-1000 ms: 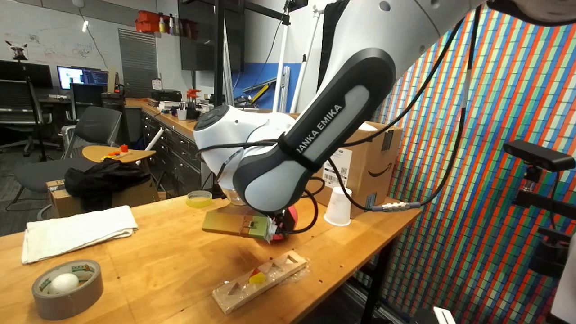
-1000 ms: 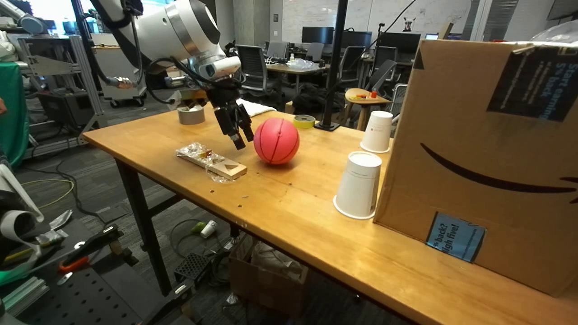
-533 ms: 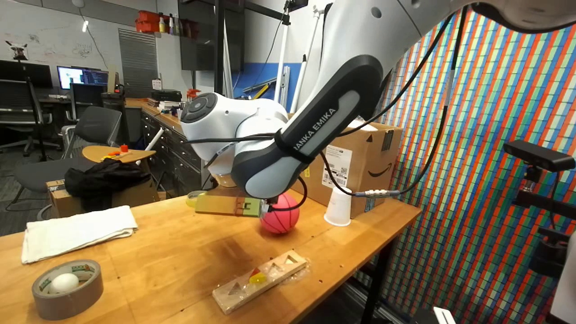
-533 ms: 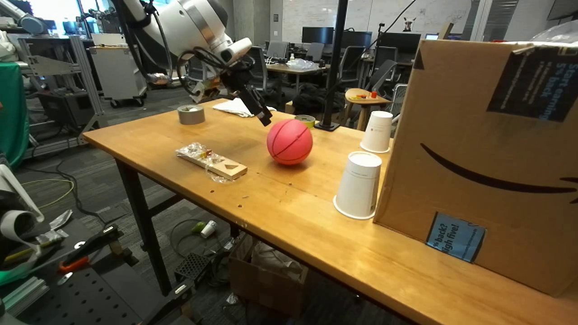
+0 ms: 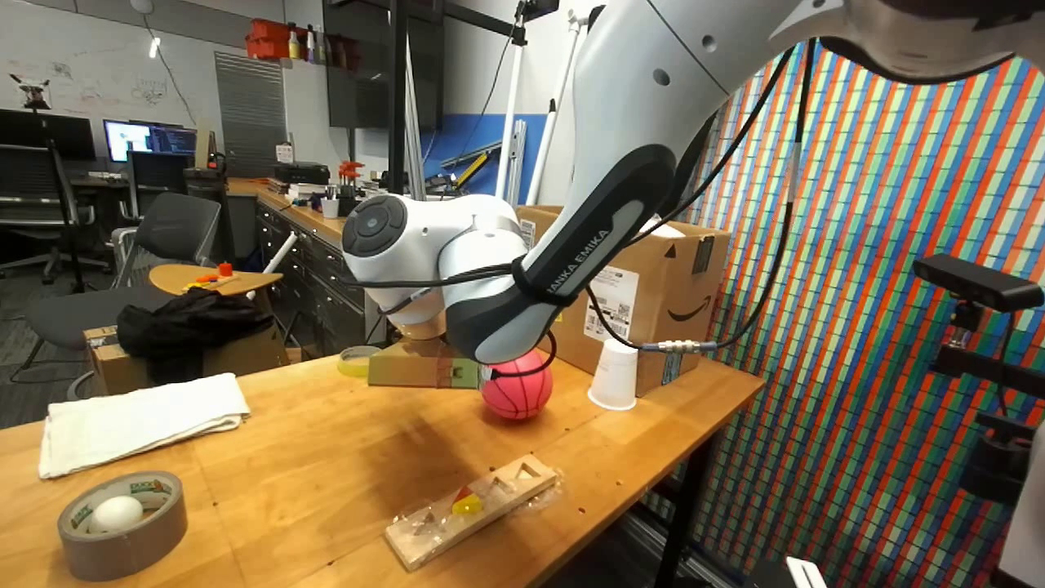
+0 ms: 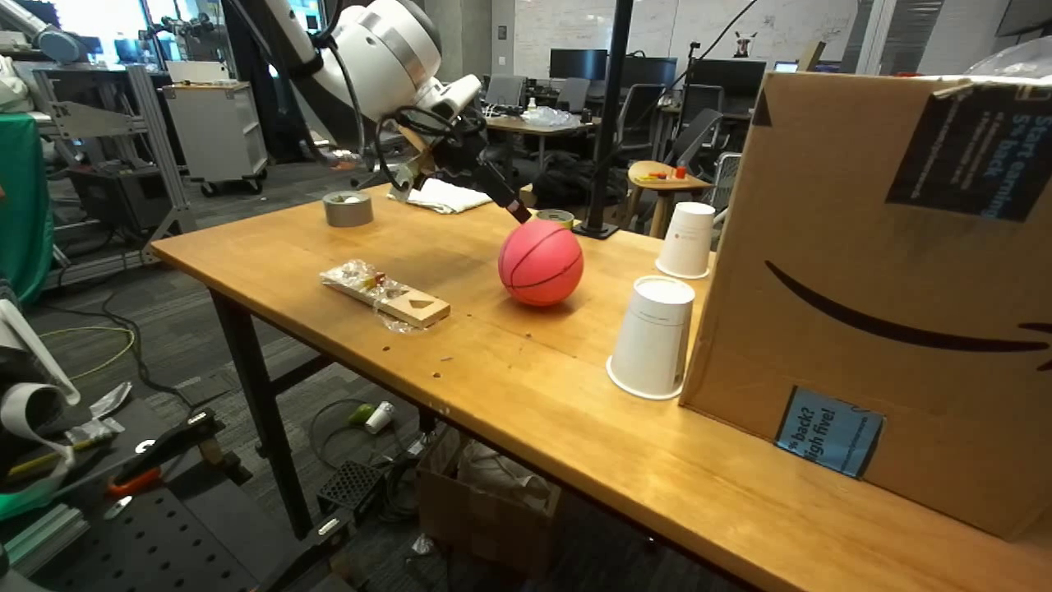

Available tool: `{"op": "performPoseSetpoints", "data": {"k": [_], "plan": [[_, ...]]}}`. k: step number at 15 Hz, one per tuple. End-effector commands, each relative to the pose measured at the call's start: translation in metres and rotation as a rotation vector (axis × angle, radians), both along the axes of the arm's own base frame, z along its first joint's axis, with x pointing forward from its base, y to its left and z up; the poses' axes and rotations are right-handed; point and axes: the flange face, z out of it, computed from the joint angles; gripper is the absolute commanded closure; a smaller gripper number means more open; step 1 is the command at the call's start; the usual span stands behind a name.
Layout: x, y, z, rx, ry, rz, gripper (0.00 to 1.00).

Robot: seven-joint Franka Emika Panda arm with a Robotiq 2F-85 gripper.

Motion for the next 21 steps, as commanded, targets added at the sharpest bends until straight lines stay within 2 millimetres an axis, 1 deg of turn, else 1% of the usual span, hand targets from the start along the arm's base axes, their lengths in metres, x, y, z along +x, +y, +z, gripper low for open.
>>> {"op": "performPoseSetpoints", "data": {"k": [1, 5, 7, 12, 15, 18, 21], "plan": [[0.012, 0.000, 0.000, -0.004, -0.054, 0.023, 0.00], [0.005, 0.005, -0.003, 0.015, -0.045, 0.008, 0.00], [-0.003, 0.016, -0.004, 0.046, -0.031, -0.005, 0.00], [-0.033, 0.068, -0.003, 0.177, 0.049, -0.078, 0.00], [-0.049, 0.090, 0.005, 0.198, 0.073, -0.128, 0.00], [-0.064, 0.097, 0.018, 0.170, 0.078, -0.175, 0.00], [-0.073, 0.096, 0.028, 0.143, 0.071, -0.205, 0.00]]}}
